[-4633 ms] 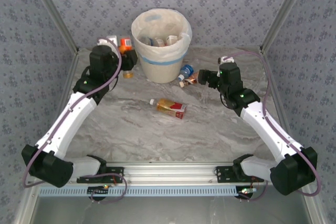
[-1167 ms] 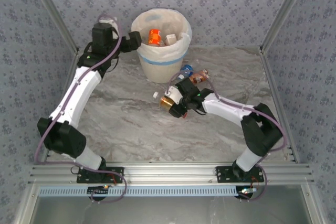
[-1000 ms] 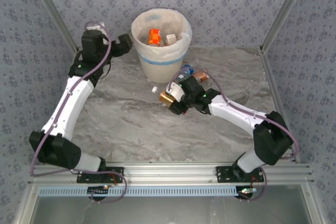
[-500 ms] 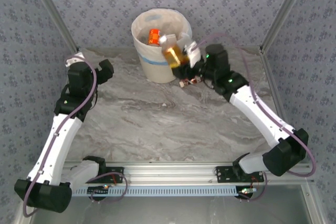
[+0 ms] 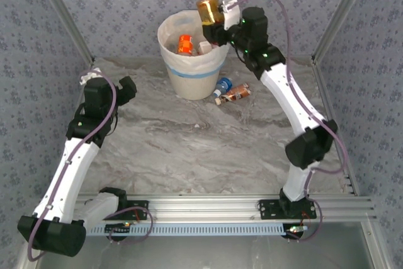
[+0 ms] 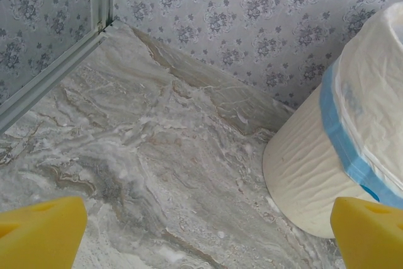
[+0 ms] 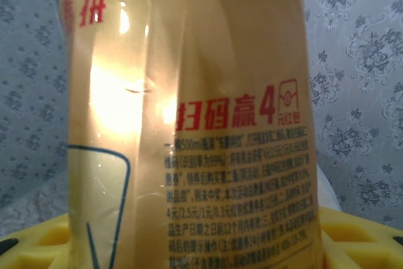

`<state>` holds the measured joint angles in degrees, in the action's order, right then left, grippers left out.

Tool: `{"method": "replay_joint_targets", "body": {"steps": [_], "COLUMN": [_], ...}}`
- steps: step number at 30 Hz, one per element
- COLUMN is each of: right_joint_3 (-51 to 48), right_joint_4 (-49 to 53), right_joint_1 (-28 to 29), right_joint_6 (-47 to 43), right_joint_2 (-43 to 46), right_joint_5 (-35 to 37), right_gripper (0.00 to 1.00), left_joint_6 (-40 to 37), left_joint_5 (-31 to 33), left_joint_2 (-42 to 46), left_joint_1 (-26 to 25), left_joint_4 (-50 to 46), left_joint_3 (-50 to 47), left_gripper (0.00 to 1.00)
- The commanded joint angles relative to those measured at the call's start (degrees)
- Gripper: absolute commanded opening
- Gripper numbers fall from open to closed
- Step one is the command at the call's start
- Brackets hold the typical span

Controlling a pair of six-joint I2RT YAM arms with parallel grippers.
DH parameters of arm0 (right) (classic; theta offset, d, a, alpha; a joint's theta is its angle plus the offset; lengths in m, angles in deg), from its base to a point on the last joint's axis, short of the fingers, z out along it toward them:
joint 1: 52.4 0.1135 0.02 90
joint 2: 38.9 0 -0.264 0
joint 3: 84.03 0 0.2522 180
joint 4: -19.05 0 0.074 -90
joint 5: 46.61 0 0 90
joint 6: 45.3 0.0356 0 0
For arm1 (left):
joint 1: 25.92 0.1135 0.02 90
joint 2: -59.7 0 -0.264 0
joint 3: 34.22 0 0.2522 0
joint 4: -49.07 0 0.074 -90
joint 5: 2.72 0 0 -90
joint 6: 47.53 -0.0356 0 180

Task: Put the plastic bottles in the bin

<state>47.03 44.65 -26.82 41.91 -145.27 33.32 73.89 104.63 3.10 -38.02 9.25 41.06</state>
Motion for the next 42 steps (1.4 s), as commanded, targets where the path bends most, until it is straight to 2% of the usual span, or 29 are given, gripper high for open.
{"method": "replay_joint_targets", "body": {"steps": [1, 4, 6, 9, 11, 13, 16, 21, 24, 28, 34, 38, 42], "right_joint_3": [7.01, 13.26, 19.76, 27.03, 28.77, 29.64, 30.1, 28.95, 23.82, 10.56, -8.52, -21.8, -29.89], "right_joint_4": [3.98, 6.31, 11.12, 17.64, 19.69, 20.94, 21.63, 24.49, 24.94, 22.14, 19.52, 16.01, 14.68], "right_joint_1": [0.26, 0.39, 0.84, 1.65, 1.96, 2.41, 3.24, 2.38, 1.18, -1.3, -6.52, -11.02, -14.47], "right_joint_6": [-1.34, -3.05, -4.44, -5.06, -7.42, -9.8, -11.03, -6.11, -0.79, 6.65, 22.5, 33.64, 47.83], "right_joint_2": [-5.31, -10.84, -15.05, -20.33, -21.73, -22.05, -21.07, -17.29, -13.06, -5.04, 5.02, 8.46, 7.84], "right_joint_5": [3.83, 5.82, 10.68, 20.08, 19.64, 19.57, 21.79, 22.55, 22.33, 20.67, 22.29, 18.6, 17.93], "right_gripper": [0.51, 0.52, 0.54, 0.7, 0.81, 0.88, 0.91, 0.95, 0.98, 1.0, 1.0, 1.0, 1.0], "left_joint_6": [0.73, 0.37, 0.16, -0.23, -0.49, -0.59, -0.32, 0.71, 0.9, 0.9, 1.35, 1.95, 2.23], "left_joint_5": [-0.12, 0.67, 1.07, 1.93, 2.41, 2.37, 1.62, -0.3, -1.1, -1.86, -3.14, -4.53, -5.95], "left_joint_2": [1.62, 2.28, 2.61, 2.66, 2.68, 2.56, 1.88, 1.06, 0.79, -0.07, -1.86, -3.27, -4.3], "left_joint_1": [0.25, 0.21, 0.24, 0.32, 0.43, 0.66, 0.94, 1.02, 1.07, 1.02, 1.09, 1.11, 1.07], "left_joint_4": [-1.41, -1.66, -1.84, -2.58, -2.46, -2.08, -1.5, -0.84, -0.48, -0.33, 0.18, 1.0, 1.11], "left_joint_3": [-0.48, -1.16, -1.42, -1.29, -1.46, -1.56, -1.6, -2.06, -2.4, -2.38, -2.37, -2.53, -2.19], "left_gripper": [1.0, 1.0, 1.0, 0.99, 0.99, 0.99, 1.0, 0.99, 0.99, 0.99, 0.99, 1.0, 0.99]}}
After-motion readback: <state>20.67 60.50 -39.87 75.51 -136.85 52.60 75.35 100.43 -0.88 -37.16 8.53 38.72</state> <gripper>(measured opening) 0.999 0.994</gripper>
